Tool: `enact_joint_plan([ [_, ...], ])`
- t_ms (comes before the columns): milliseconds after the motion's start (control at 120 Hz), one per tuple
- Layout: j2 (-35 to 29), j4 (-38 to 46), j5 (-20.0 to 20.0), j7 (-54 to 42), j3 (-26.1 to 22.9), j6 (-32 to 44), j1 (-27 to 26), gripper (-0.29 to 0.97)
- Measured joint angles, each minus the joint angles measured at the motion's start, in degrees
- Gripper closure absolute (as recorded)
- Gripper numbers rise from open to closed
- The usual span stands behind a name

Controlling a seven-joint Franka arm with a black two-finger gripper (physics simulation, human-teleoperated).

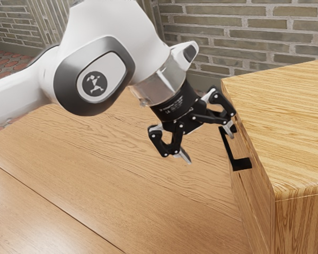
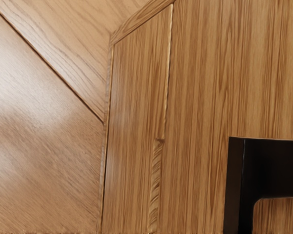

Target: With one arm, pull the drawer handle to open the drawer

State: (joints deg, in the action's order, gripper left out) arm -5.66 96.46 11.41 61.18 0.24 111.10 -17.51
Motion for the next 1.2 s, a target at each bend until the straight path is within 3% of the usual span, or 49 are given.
enact_joint_plan([
  [617, -0.6, 1.7, 0.2, 0.7, -0.1, 0.0, -1.3, 0.0],
  [858, -1.8, 2.9, 0.2, 0.9, 0.2, 0.0, -1.2, 0.34],
  [1200, -6.9, 7.5, 0.2, 1.1, 0.6, 0.0, 0.1, 0.46],
])
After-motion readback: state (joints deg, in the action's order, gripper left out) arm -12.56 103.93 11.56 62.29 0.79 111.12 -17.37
